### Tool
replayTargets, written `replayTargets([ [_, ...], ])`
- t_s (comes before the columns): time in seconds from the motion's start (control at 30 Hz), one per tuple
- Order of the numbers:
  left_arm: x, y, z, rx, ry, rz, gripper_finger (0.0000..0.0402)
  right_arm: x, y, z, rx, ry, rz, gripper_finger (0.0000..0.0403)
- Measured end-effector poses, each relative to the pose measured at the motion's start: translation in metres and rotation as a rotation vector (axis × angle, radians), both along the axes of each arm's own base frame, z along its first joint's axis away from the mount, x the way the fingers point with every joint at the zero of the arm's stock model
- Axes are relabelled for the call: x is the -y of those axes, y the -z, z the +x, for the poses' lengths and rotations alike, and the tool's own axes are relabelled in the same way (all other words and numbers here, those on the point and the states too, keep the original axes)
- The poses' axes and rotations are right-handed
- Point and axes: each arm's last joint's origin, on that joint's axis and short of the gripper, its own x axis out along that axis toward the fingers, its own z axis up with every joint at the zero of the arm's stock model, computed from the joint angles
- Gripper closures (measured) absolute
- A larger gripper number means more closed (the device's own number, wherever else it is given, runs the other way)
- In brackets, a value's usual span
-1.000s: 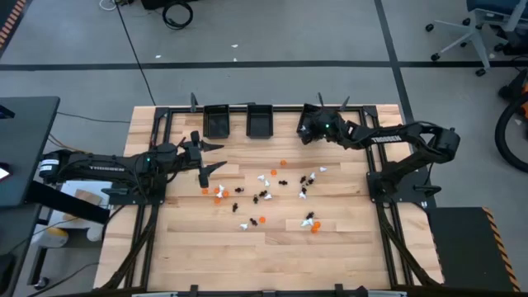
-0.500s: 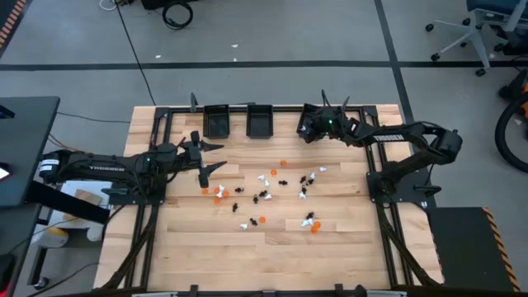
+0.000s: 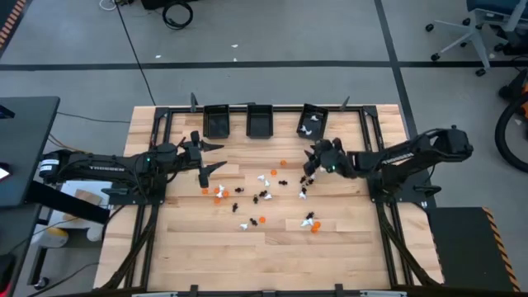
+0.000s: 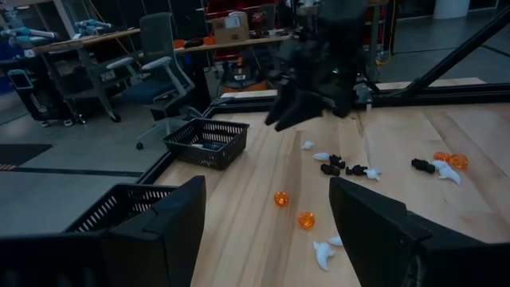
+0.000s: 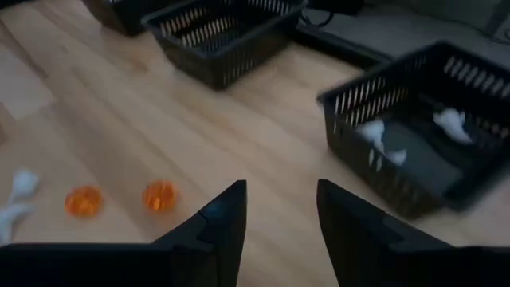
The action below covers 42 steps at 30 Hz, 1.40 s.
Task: Sort Halloween decoration
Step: Put the white ghost toy into the right black basket
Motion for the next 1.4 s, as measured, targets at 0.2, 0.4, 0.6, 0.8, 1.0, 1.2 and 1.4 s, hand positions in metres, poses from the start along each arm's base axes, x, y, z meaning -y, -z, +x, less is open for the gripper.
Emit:
replayTargets([
  [0.2,0.000,0.000,0.000,0.000,0.000,0.001,0.0147,-0.016,0.017,-0.014,-0.019,0.020,0.031,0.0190],
  [0.4,0.000,0.000,0.000,-0.001,0.000,0.001,0.0148,-0.022,0.037,-0.034,-0.026,0.056,0.077,0.0128],
  [0.6,0.000,0.000,0.000,0.000,0.000,0.002,0.0147,-0.028,0.044,-0.042,-0.027,0.062,0.051,0.0111],
  [0.8,0.000,0.000,0.000,-0.001,0.000,0.003,0.0147,-0.032,0.049,-0.051,-0.020,0.096,0.001,0.0116],
  [1.0,0.000,0.000,0.000,-0.001,0.000,0.003,0.0147,-0.035,0.056,-0.055,0.016,0.095,-0.011,0.0116],
  [1.2,0.000,0.000,0.000,0.000,0.001,0.003,0.0147,-0.042,0.071,-0.049,0.017,0.096,-0.041,0.0117],
  [1.4,0.000,0.000,0.000,0.000,0.001,0.003,0.0147,-0.046,0.088,-0.049,0.002,0.096,-0.035,0.0117],
])
